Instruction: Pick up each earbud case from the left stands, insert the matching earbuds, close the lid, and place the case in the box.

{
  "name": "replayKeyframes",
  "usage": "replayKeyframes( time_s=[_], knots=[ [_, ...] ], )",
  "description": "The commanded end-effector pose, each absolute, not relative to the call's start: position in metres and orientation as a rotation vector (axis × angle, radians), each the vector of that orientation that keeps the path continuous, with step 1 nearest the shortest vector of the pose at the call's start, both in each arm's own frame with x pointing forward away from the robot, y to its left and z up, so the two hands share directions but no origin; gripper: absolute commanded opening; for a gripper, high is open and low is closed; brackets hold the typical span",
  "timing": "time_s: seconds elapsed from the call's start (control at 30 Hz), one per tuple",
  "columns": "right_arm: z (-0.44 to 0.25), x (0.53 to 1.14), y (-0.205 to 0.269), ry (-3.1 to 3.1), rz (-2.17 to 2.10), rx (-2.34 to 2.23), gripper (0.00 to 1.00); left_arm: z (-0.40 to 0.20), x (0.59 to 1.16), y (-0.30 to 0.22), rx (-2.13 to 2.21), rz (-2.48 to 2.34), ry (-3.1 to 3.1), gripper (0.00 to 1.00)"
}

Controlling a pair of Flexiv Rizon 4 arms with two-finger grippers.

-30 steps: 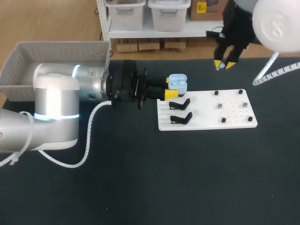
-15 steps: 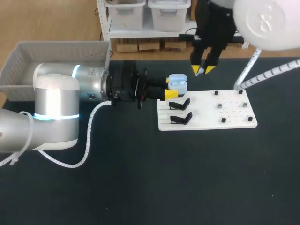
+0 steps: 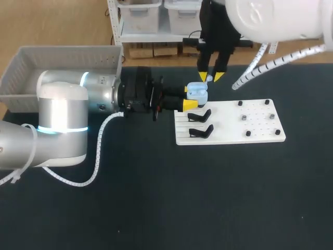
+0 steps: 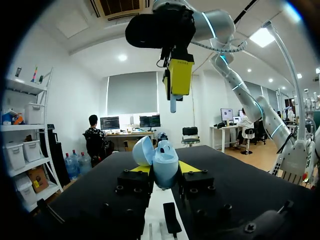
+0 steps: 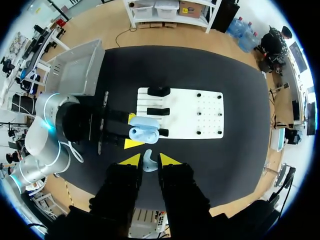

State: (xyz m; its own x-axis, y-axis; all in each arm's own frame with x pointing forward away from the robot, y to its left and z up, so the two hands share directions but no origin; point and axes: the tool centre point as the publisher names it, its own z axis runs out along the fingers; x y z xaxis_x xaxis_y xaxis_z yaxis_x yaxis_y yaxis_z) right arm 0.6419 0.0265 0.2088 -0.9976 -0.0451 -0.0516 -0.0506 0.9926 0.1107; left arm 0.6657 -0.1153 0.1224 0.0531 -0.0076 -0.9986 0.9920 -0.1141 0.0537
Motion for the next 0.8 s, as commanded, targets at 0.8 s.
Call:
replayKeyframes(
  time_s=[0.8],
  knots=[
    [0.197, 0.642, 0.048, 3.034, 0.115, -0.345, 0.0, 0.121, 0.665, -0.115, 1.311, -1.251, 1.107, 0.0]
  ],
)
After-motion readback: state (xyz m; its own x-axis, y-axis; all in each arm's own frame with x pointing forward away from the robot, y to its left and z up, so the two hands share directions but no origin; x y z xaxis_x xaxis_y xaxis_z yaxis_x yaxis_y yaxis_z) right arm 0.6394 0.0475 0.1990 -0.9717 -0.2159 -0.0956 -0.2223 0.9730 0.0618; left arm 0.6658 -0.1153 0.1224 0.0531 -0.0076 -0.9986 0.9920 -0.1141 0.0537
